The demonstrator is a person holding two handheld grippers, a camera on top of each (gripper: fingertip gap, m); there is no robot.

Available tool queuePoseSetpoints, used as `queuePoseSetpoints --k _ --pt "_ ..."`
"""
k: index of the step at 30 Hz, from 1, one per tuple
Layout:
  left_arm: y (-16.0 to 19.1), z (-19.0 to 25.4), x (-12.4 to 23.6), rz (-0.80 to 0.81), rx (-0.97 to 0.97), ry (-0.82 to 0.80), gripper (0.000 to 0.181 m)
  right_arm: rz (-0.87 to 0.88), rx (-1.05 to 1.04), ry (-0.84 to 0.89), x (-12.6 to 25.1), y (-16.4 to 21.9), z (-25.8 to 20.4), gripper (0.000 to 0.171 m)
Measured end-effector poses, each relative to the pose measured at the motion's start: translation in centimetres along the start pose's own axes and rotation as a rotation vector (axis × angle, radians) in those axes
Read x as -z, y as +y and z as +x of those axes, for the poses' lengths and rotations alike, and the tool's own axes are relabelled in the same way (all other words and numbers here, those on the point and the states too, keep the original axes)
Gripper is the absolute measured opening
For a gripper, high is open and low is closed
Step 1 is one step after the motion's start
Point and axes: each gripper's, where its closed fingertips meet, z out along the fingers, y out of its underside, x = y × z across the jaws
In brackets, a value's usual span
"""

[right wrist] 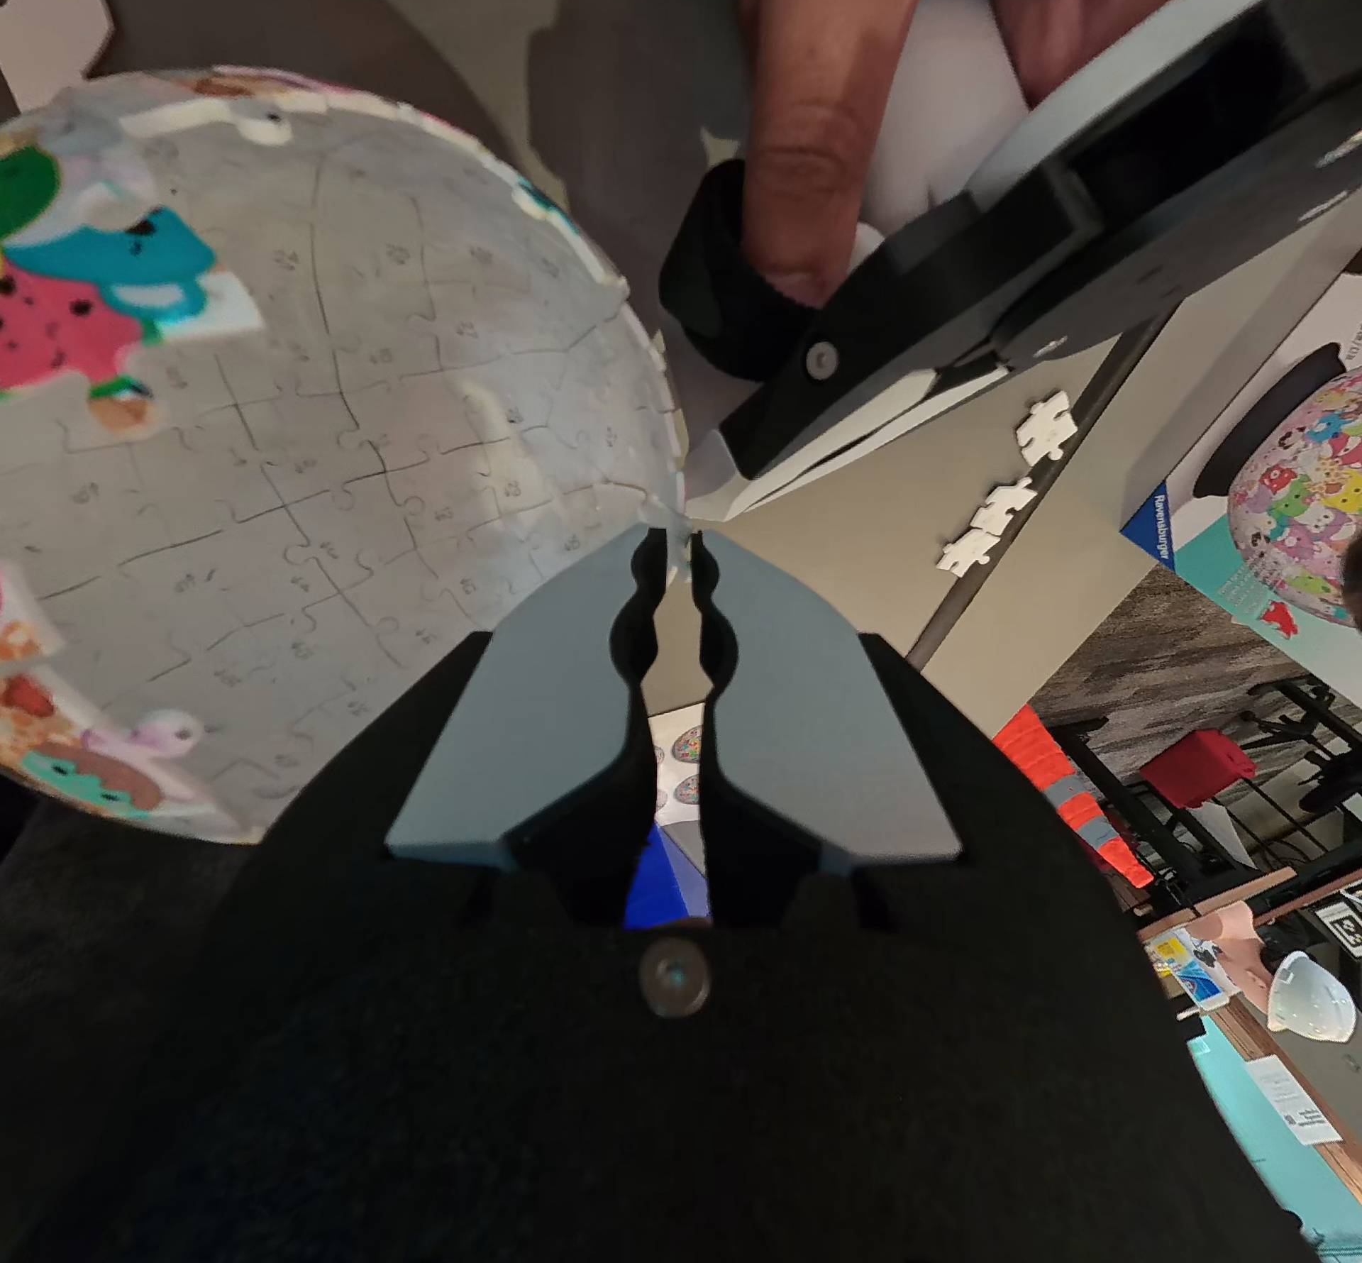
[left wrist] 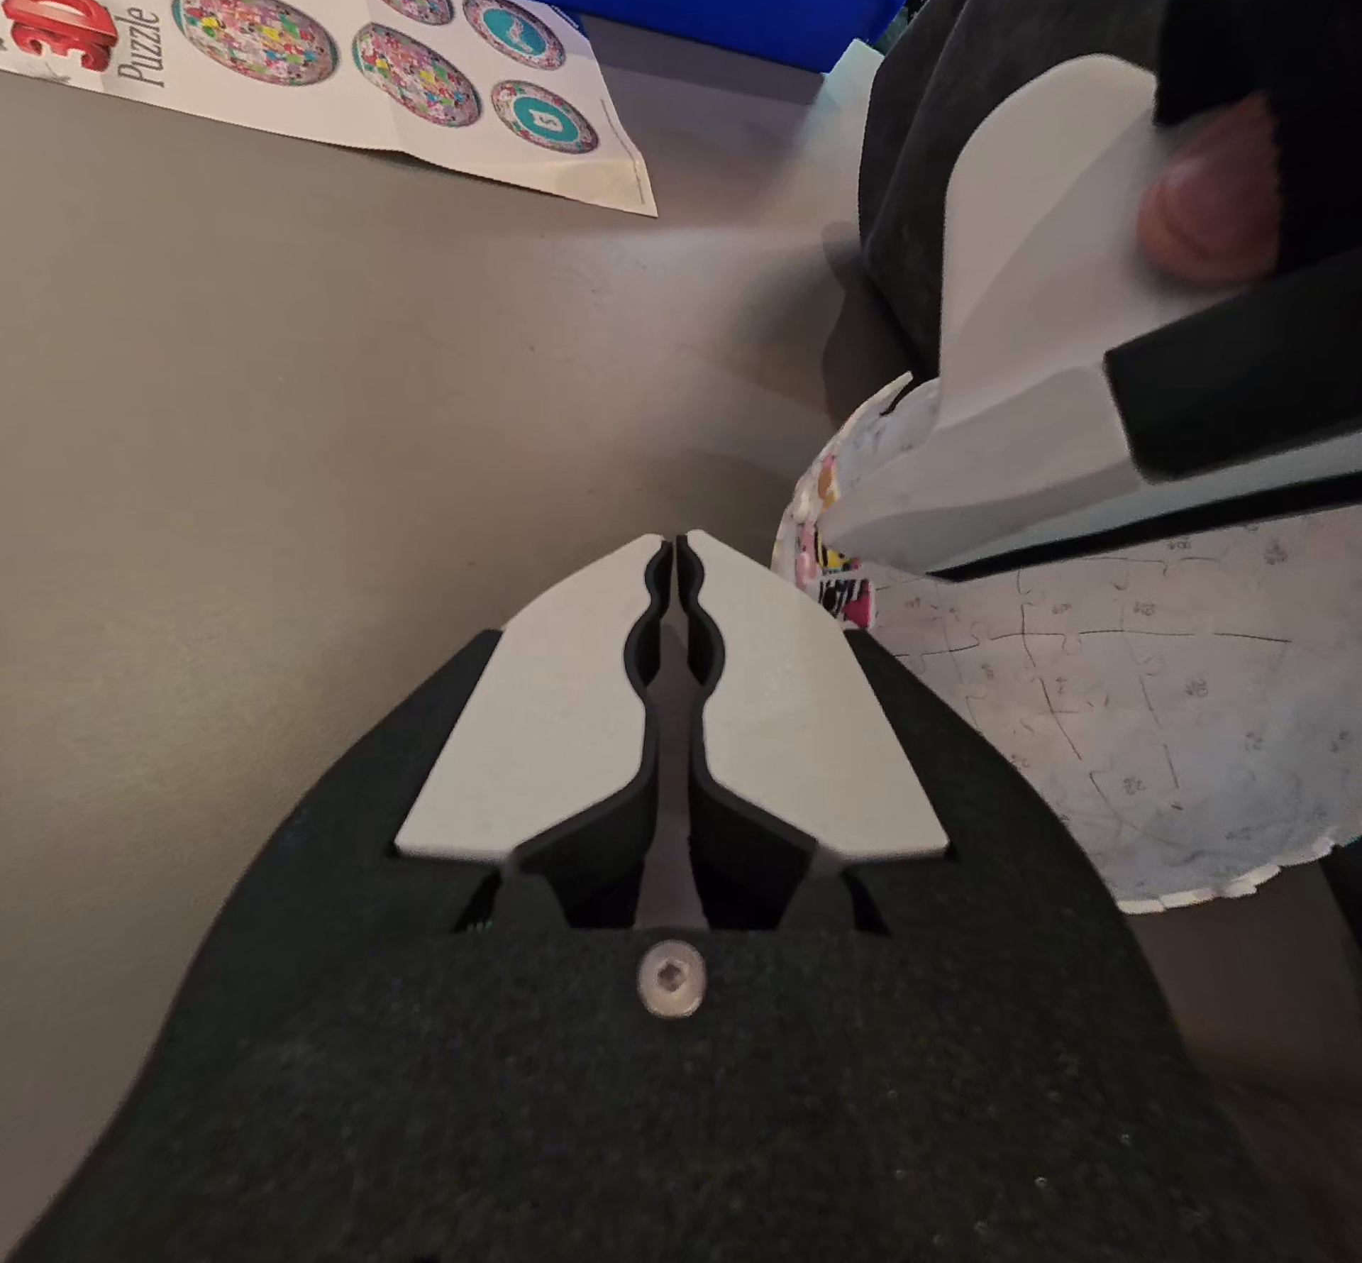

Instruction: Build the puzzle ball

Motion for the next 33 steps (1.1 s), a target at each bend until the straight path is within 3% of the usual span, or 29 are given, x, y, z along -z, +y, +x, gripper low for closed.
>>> queuePoseSetpoints --k 13,22,30,33 --pt "0.1 0.0 -0.1 -0.005 -0.001 -0.003 0.000 -0.014 -0.007 -0.006 -0.2 0.3 0.1 0.012" --pt "0.0 -0.1 0.0 0.000 0.001 -0.006 0.000 -0.019 0.026 0.002 0.0 0.1 -0.2 0.003" --pt "-0.3 -0.1 0.3 0.026 -0.002 -0.016 0.000 0.070 0.024 -0.067 1.7 0.3 -0.7 0.002" --pt "-1.3 -0.2 1.8 0.099 -0.025 -0.053 0.001 0.191 0.012 -0.076 3.5 0.2 -0.1 0.002"
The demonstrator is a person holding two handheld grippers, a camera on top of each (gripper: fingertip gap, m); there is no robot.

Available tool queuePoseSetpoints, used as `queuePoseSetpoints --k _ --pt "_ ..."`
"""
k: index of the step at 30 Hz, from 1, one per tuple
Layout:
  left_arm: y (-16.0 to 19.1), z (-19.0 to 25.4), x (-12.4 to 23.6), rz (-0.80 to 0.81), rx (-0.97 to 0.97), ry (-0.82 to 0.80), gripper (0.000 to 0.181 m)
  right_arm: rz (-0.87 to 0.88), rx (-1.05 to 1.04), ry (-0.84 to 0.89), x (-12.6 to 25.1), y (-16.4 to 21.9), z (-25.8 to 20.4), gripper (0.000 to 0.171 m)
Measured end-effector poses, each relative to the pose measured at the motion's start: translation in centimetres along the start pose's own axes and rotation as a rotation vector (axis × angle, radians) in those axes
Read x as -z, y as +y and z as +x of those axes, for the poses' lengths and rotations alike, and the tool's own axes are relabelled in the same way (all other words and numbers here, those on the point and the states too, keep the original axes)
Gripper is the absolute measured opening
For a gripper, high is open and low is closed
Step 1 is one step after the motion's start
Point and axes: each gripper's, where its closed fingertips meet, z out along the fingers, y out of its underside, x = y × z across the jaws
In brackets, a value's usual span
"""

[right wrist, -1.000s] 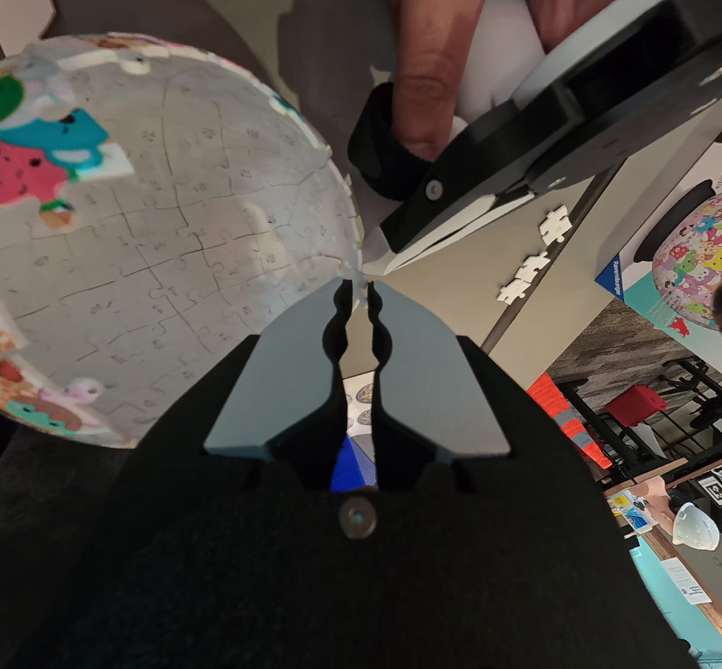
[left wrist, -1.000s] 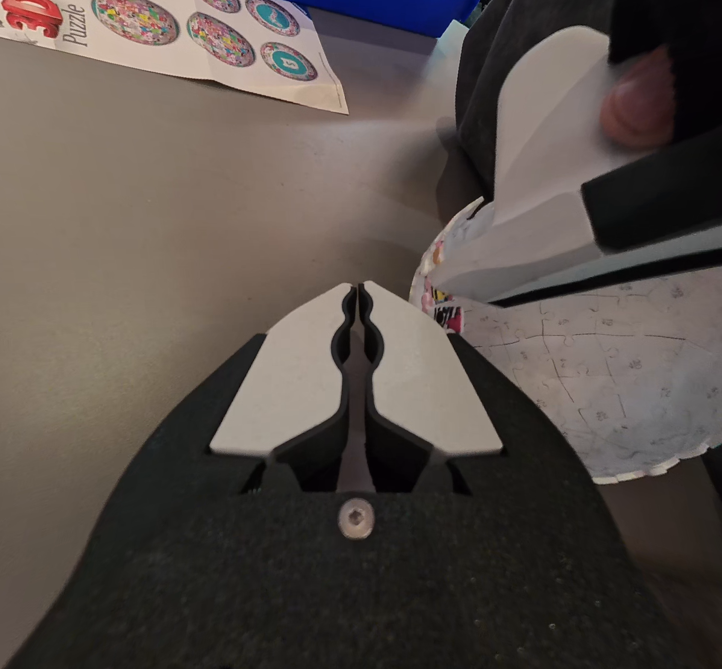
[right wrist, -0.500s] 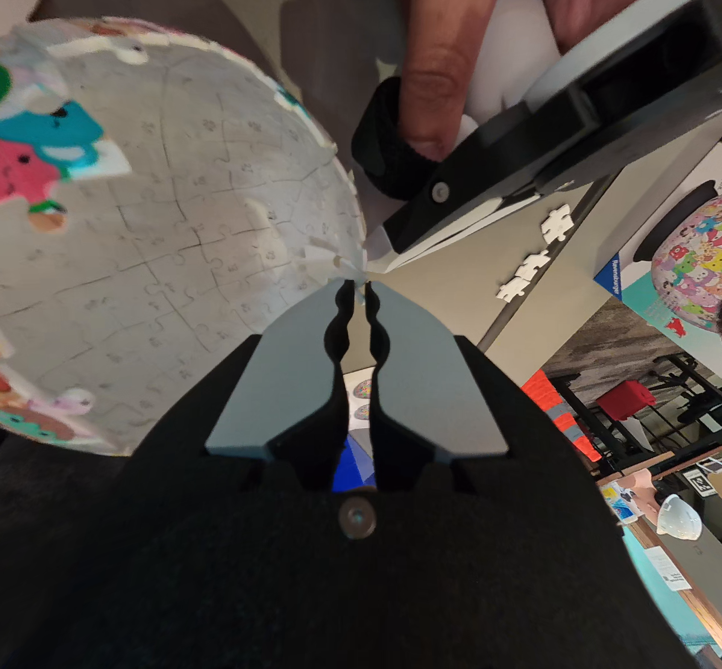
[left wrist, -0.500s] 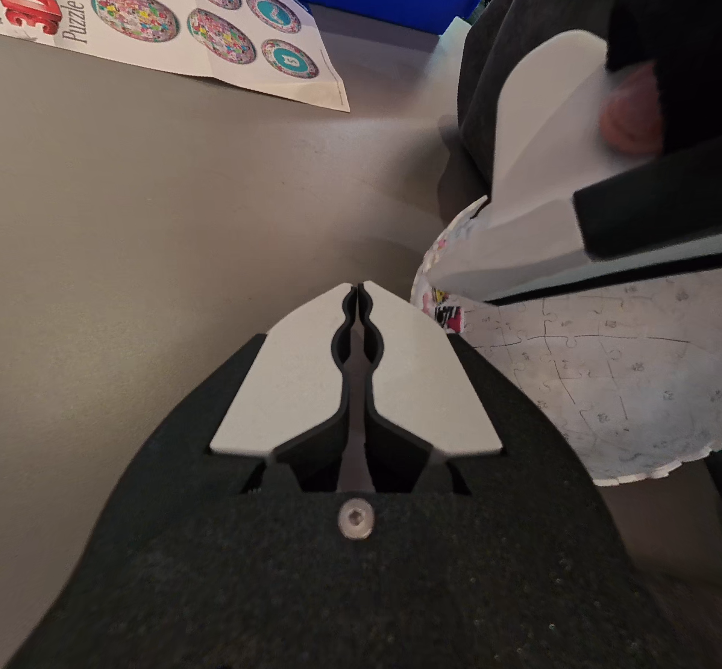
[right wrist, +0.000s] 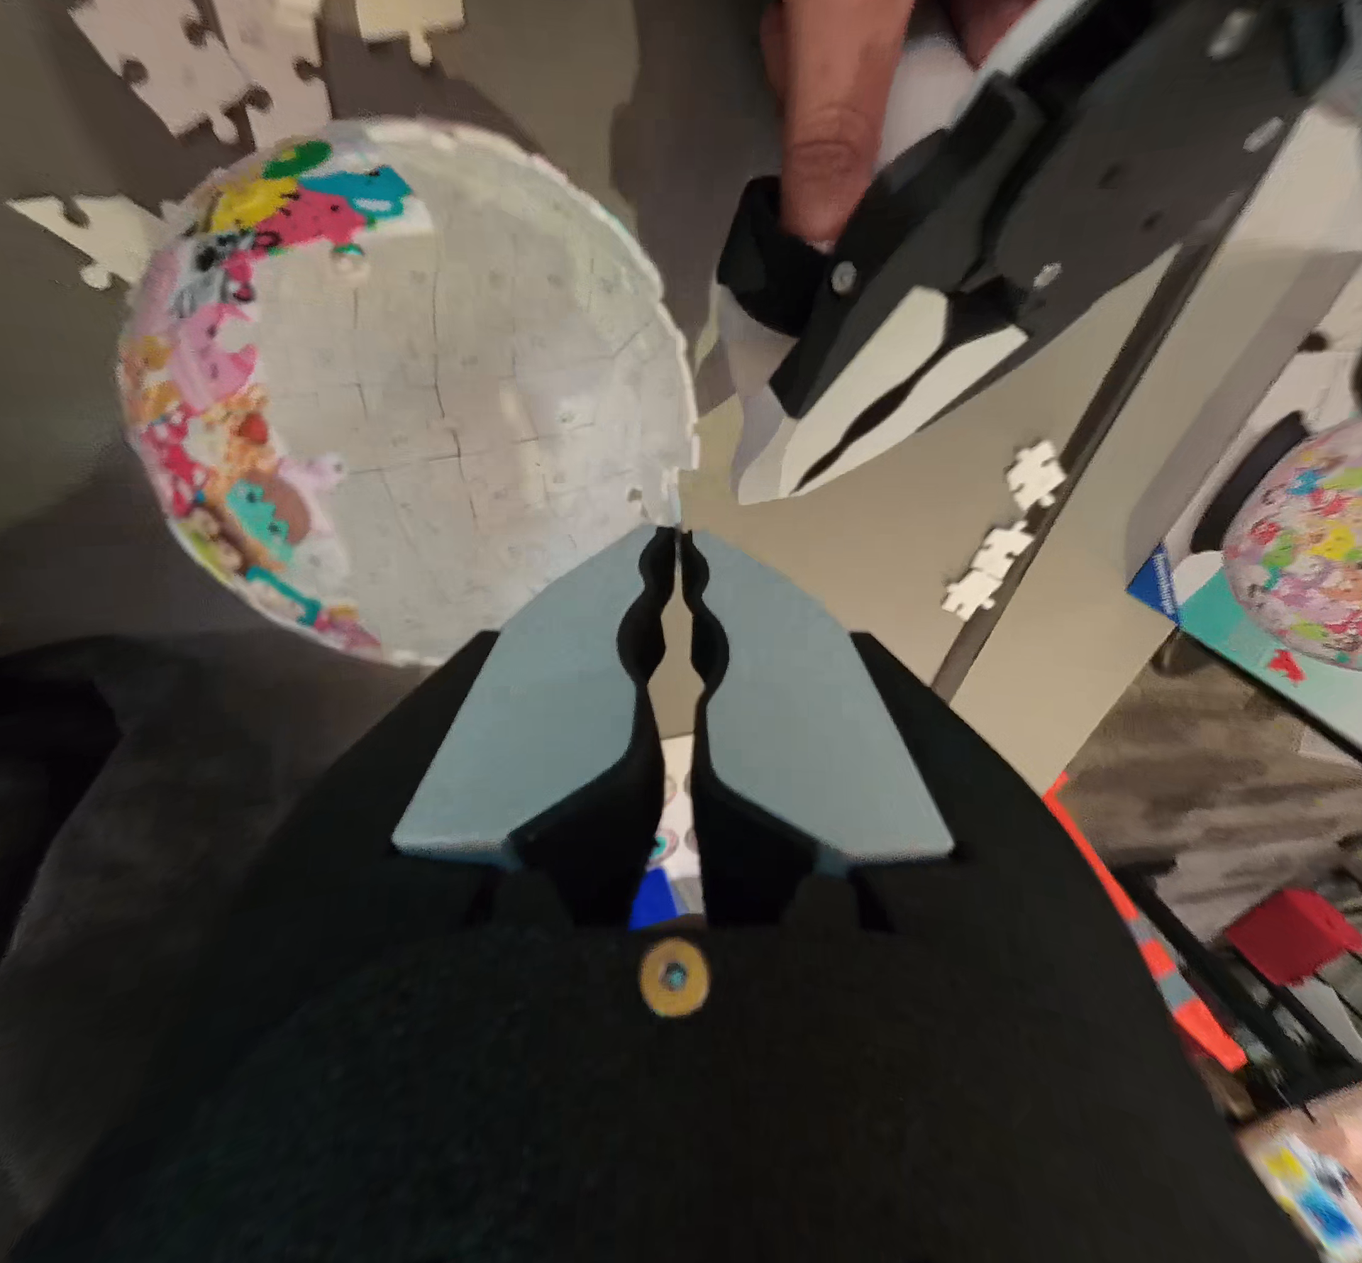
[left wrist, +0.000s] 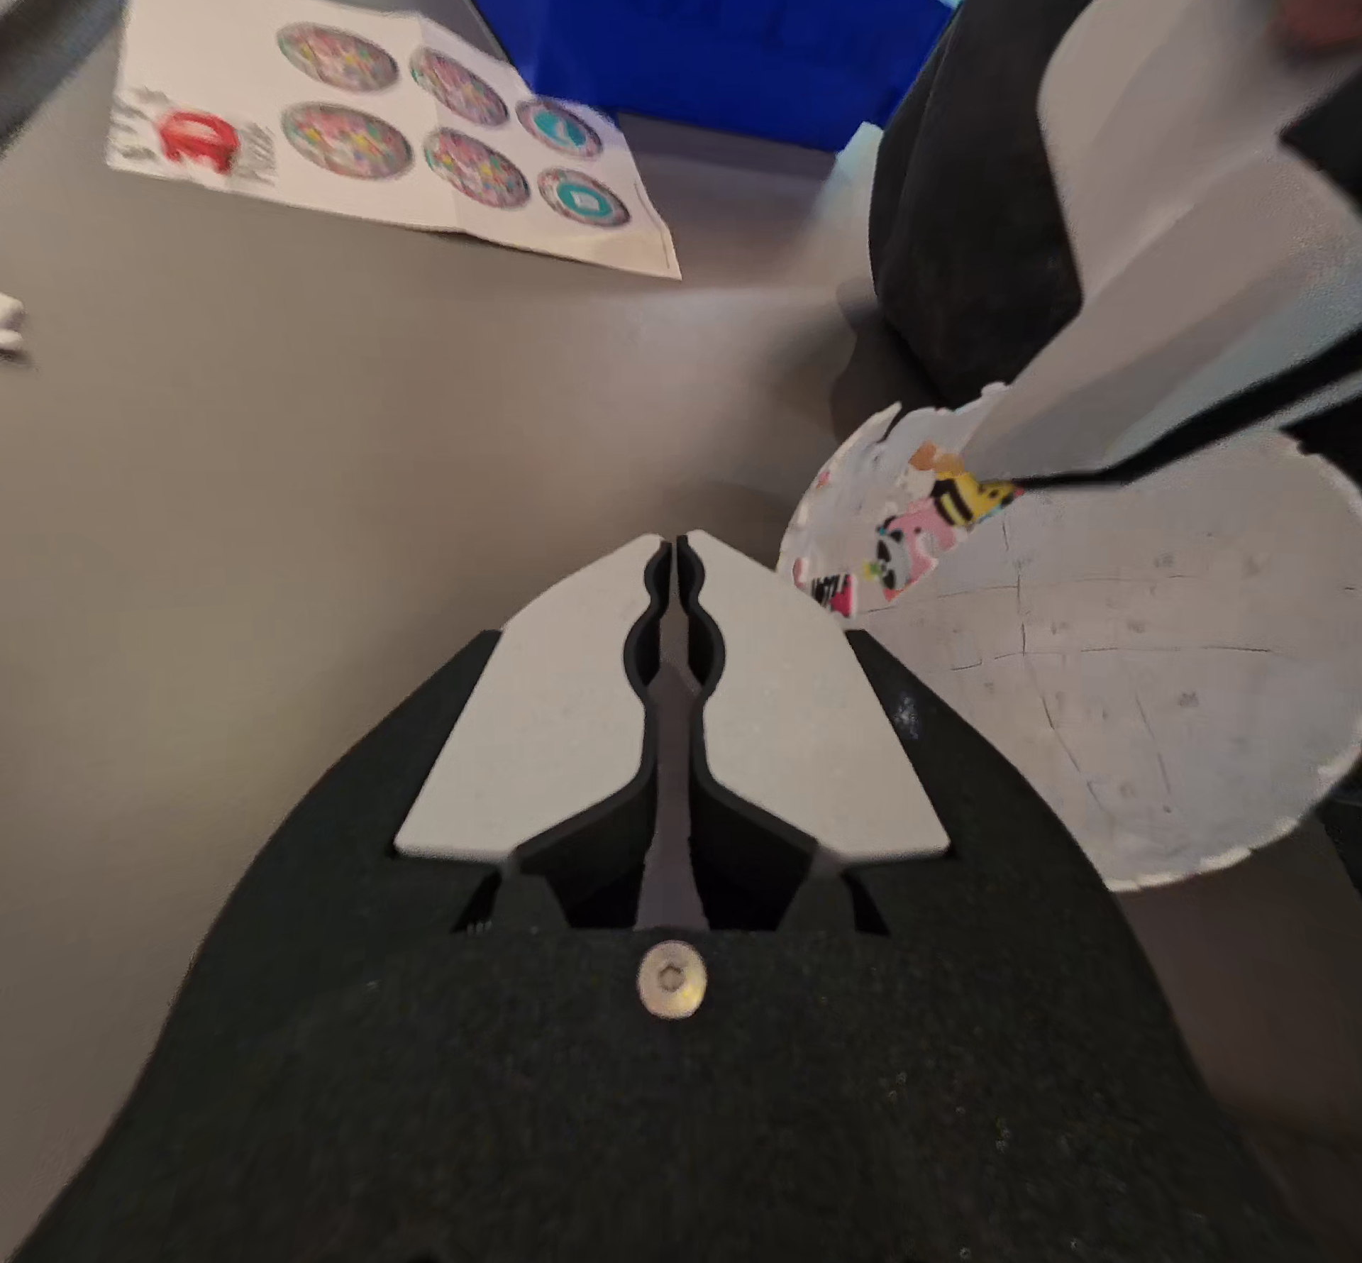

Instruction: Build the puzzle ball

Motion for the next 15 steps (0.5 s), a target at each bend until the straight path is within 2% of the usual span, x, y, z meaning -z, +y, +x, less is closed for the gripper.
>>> queuePoseSetpoints --k 3,6,8,12,13,15 --pt "-2.8 0.6 2.9 0.131 -0.038 -0.034 0.015 0.169 -0.071 0.042 2.6 -0.1 2.2 0.001" --pt "-6.3 2.0 5.8 0.285 -0.082 -0.041 0.025 0.220 -0.187 0.073 3.7 1.8 4.4 0.001" --pt "-7.2 2.6 6.1 0.305 -0.120 -0.057 0.027 0.241 -0.212 0.079 3.9 2.4 5.1 0.001" --pt "-6.3 2.3 4.0 0.185 -0.227 -0.171 0.026 0.341 -0.183 0.062 4.5 1.1 5.3 0.001" --pt "-6.4 2.4 3.7 0.192 -0.243 -0.183 0.023 0.369 -0.168 0.054 4.7 0.7 5.1 0.001" --pt "-6.7 2.7 3.5 0.207 -0.249 -0.188 0.001 0.375 -0.165 0.082 4.7 0.6 5.5 0.001"
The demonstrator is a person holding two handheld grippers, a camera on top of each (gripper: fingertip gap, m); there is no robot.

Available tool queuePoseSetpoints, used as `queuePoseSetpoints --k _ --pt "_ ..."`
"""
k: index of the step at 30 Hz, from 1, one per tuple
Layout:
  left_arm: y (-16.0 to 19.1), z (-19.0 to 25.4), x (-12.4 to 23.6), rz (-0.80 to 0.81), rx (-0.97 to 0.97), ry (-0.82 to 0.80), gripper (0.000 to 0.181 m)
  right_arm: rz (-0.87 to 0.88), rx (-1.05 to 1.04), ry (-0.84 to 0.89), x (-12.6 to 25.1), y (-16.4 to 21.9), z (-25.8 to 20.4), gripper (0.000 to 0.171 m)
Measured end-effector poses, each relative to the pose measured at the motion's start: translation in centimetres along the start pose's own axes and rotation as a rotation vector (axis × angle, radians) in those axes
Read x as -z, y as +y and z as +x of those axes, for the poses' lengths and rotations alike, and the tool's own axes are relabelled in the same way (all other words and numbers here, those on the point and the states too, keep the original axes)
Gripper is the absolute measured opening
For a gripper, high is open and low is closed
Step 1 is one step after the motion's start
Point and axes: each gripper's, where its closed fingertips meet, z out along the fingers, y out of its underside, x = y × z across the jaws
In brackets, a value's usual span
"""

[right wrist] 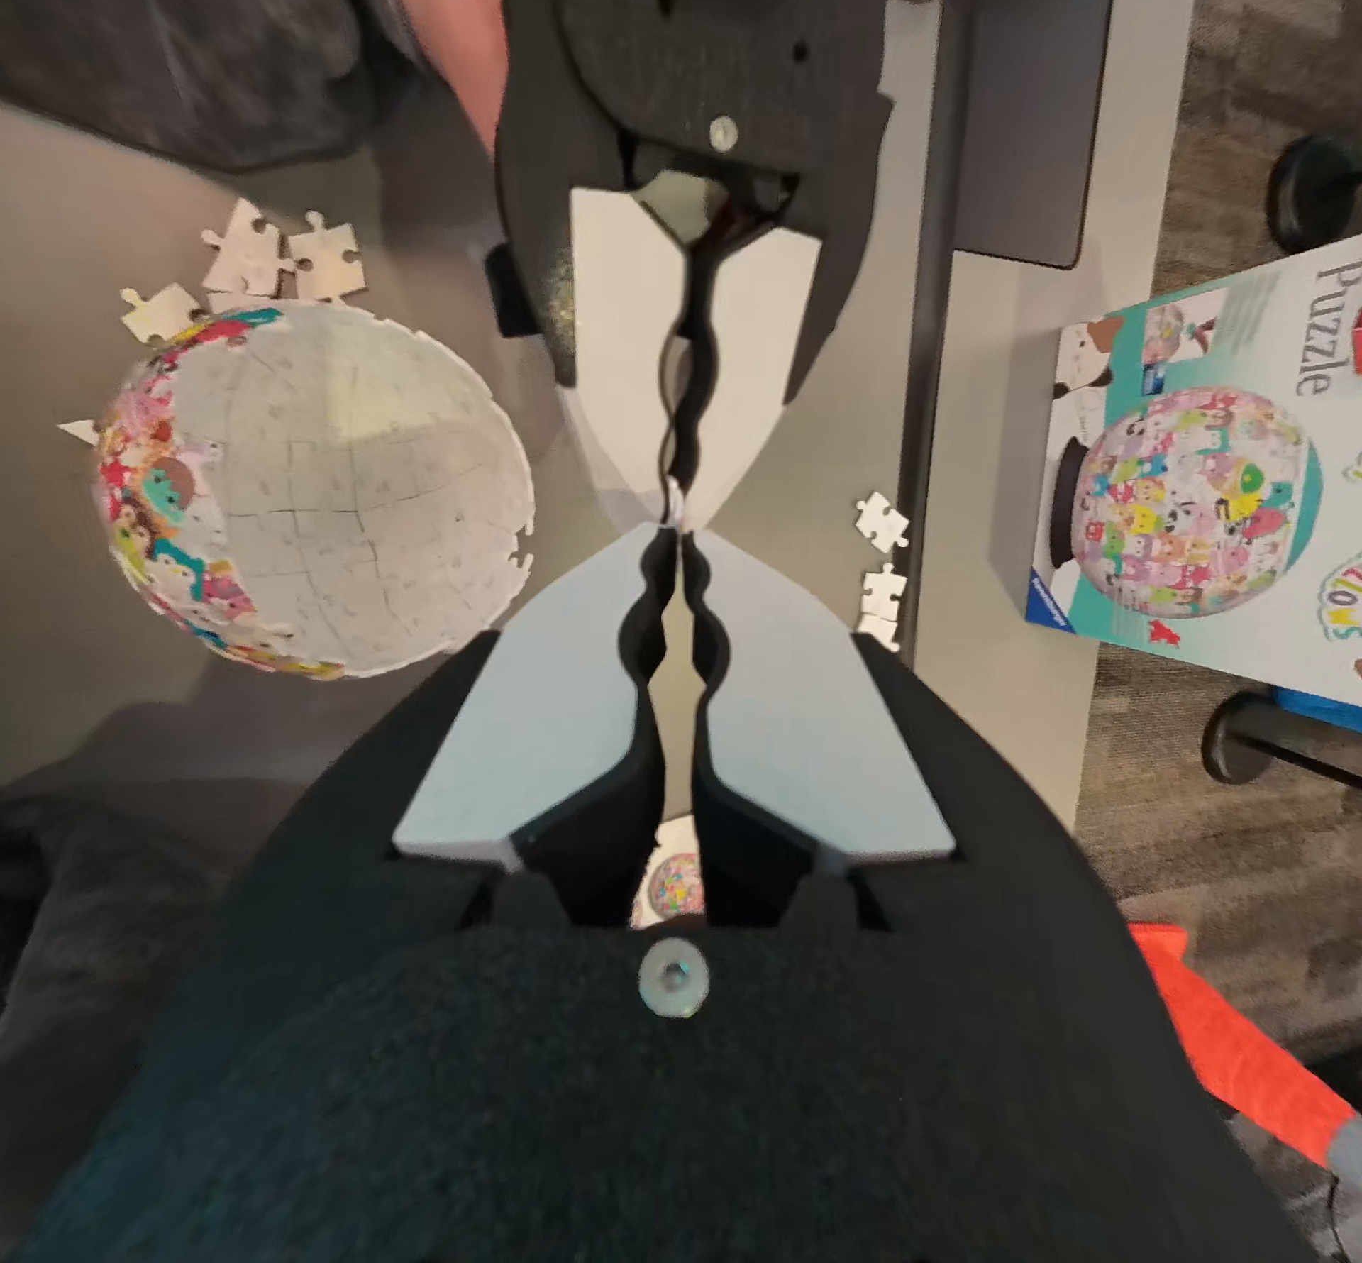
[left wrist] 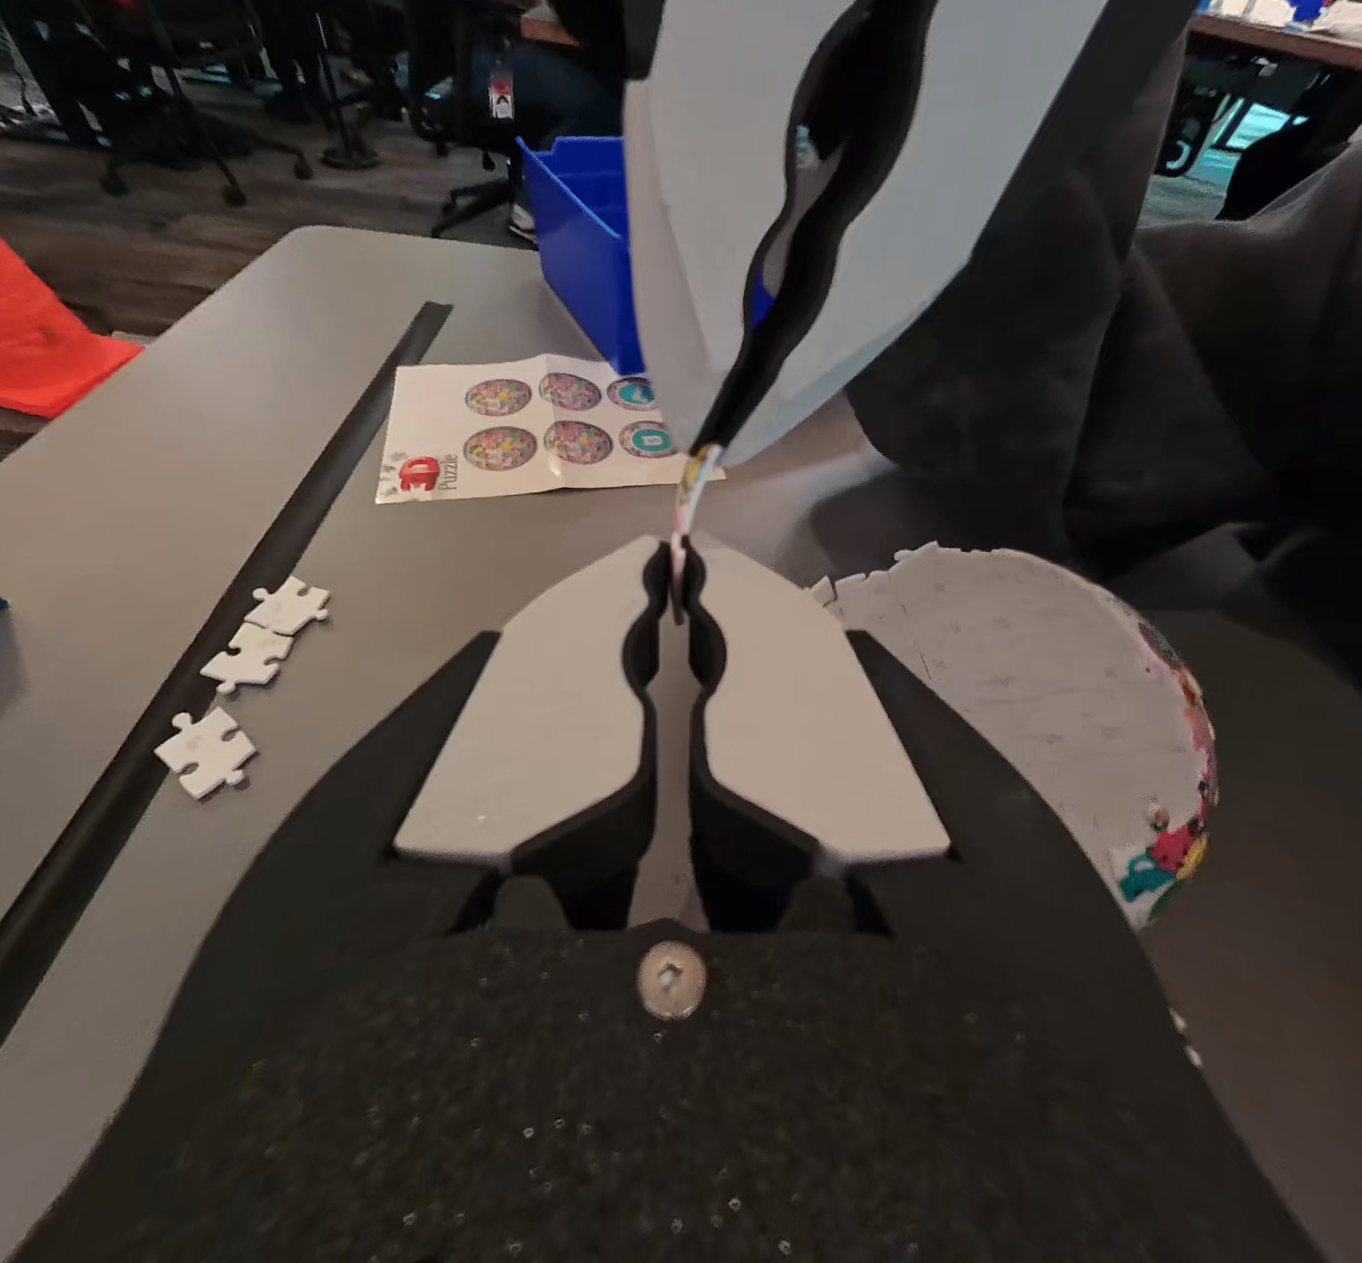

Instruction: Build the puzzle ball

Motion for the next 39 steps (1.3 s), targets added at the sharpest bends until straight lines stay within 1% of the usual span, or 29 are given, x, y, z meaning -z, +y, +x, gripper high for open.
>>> queuePoseSetpoints --k 2,6,10,14,15,18,25,28,33,34,36,37,39 --pt "-0.1 0.1 -0.1 0.013 0.020 0.000 0.002 0.025 0.008 -0.004 -0.1 -0.4 0.1 0.002" --pt "-1.3 -0.3 0.8 0.153 0.081 0.037 0.001 0.165 0.027 0.033 0.5 -1.8 1.0 0.002" --pt "-1.2 -0.8 1.1 0.173 0.099 0.031 0.001 0.216 -0.012 0.007 0.8 -1.9 1.5 0.001" --pt "-0.9 -1.0 1.2 0.172 0.112 0.031 0.001 0.203 0.001 0.015 0.4 -1.8 1.5 0.002" --pt "-0.9 -1.0 1.2 0.170 0.113 0.033 0.001 0.195 0.004 0.026 0.4 -1.8 1.7 0.000" --pt "-0.8 -1.0 1.1 0.164 0.110 0.028 0.001 0.183 0.006 0.035 0.3 -1.7 1.7 0.000" --pt "-0.8 -0.7 1.0 0.165 0.107 0.044 0.001 0.146 0.024 0.039 0.0 -1.4 1.3 0.006" --pt "-0.7 -0.7 1.0 0.160 0.109 0.047 0.001 0.129 0.032 0.039 -0.3 -1.2 1.3 0.002" --pt "-0.6 -0.5 0.8 0.168 0.115 0.072 0.002 0.111 0.030 0.032 -0.3 -1.1 1.2 0.002" --pt "-0.4 -0.5 0.8 0.161 0.119 0.085 0.003 0.094 0.034 0.043 -0.2 -1.0 1.1 0.002" --pt "0.5 -0.5 1.0 0.134 0.123 0.118 0.023 0.034 0.042 0.082 0.1 -0.6 1.0 0.002" --pt "1.1 -0.7 1.2 0.121 0.132 0.140 0.026 -0.001 0.049 0.086 0.3 -0.5 0.4 0.002" --pt "2.8 -1.9 1.5 0.076 0.189 0.151 0.022 -0.043 0.072 0.054 0.5 -0.6 -1.6 0.002"
